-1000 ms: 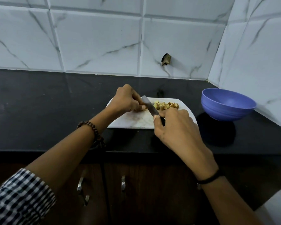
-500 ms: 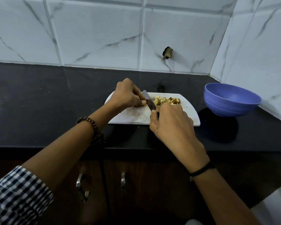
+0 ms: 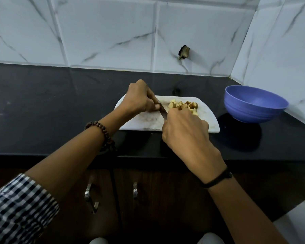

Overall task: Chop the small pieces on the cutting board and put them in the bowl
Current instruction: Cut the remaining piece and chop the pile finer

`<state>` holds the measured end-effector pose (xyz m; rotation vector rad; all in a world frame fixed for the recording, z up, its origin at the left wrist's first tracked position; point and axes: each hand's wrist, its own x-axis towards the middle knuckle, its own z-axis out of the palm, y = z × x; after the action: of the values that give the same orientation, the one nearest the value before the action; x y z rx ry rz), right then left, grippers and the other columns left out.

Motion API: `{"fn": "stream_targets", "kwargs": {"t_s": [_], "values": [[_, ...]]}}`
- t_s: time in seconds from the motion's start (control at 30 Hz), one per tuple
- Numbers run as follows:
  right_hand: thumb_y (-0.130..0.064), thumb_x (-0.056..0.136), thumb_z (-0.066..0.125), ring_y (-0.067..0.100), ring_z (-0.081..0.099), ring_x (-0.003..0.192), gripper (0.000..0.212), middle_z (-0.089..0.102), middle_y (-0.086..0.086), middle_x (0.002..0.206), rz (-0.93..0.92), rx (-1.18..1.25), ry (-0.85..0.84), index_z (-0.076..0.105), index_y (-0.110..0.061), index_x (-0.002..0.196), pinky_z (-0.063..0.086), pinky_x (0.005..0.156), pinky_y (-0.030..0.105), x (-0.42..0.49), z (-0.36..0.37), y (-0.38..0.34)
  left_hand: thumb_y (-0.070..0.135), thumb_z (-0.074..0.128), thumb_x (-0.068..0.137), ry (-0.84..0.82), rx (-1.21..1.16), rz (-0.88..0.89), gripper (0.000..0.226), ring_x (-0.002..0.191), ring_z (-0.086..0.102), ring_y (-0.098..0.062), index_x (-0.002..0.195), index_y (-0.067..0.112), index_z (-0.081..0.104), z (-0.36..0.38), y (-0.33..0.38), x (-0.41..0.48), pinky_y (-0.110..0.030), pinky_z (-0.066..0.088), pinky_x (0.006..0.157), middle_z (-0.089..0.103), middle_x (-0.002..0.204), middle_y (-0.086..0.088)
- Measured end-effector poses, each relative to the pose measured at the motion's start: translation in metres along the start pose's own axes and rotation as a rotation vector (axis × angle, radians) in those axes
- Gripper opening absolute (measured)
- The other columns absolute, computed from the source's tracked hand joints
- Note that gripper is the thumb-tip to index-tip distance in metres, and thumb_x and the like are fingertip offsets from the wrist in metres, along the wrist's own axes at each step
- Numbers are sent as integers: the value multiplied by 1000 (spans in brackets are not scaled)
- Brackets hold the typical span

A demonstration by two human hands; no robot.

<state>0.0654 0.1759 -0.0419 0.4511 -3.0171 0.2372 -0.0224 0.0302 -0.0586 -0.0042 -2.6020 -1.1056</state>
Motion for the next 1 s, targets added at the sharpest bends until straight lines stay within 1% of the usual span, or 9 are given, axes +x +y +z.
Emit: {"fn": "stream_targets", "kwargs": {"t_s": [0.13,0.2,0.27,0.37,0.43,0.63,0.77,0.87,1.0], "values": [[-26,100,52,13,39,66,22,29,-4,73,0,-20,-10,53,-16,119,34,66,34,-9,-8,6,5,83,73,1,1,0,13,84,71,-16,85,4,79,0,1,-1,-29,60,74,75,81,-8],[-29,100,53,13,45,72,24,31,-4,74,-8,-34,-60,52,-17,121,38,69,34,-15,-11,11,6,82,75,-6,17,-3,14,80,69,-15,88,3,79,0,3,-2,-21,54,61,75,82,-9],[-32,100,52,16,52,84,26,39,-3,81,-16,-43,-81,52,-18,122,40,71,33,-21,-13,15,9,82,76,-9,39,-1,15,80,67,-15,90,4,79,1,3,-2,-19,51,60,74,84,-10],[-34,100,54,19,57,93,29,46,1,96,9,-52,-108,53,-18,124,41,71,33,-27,-19,20,14,82,77,-8,59,-15,16,86,69,-17,91,7,80,2,3,-2,-29,59,73,74,87,-7],[-36,99,54,17,54,85,30,45,0,93,20,-35,-116,53,-19,124,40,67,31,-30,-23,24,19,82,77,-7,89,-25,11,86,69,-18,86,15,80,3,3,-3,-40,61,76,74,86,-2],[-46,98,46,11,55,69,33,55,-3,87,14,62,34,62,-31,123,39,54,28,-38,-28,48,12,70,84,-22,129,-12,13,84,67,-18,86,21,80,-2,-2,-12,-44,61,74,72,85,4],[-49,98,45,10,56,69,36,54,-4,82,42,86,124,62,-30,124,46,57,30,-37,-23,49,9,66,89,-14,141,0,18,92,64,-16,101,15,78,-11,-7,-16,-32,56,71,71,103,-2],[-49,98,45,8,52,65,36,48,-8,75,18,85,164,62,-31,124,44,56,29,-35,-17,42,7,66,90,5,129,19,18,69,56,-8,103,13,77,-17,-10,-18,-22,46,51,70,104,-2],[-47,99,44,11,47,66,34,45,-4,82,-9,78,192,63,-31,122,37,55,30,-33,-11,30,6,68,88,22,118,-18,15,45,51,-10,97,13,77,-26,-17,-19,-23,43,45,71,98,1]]}}
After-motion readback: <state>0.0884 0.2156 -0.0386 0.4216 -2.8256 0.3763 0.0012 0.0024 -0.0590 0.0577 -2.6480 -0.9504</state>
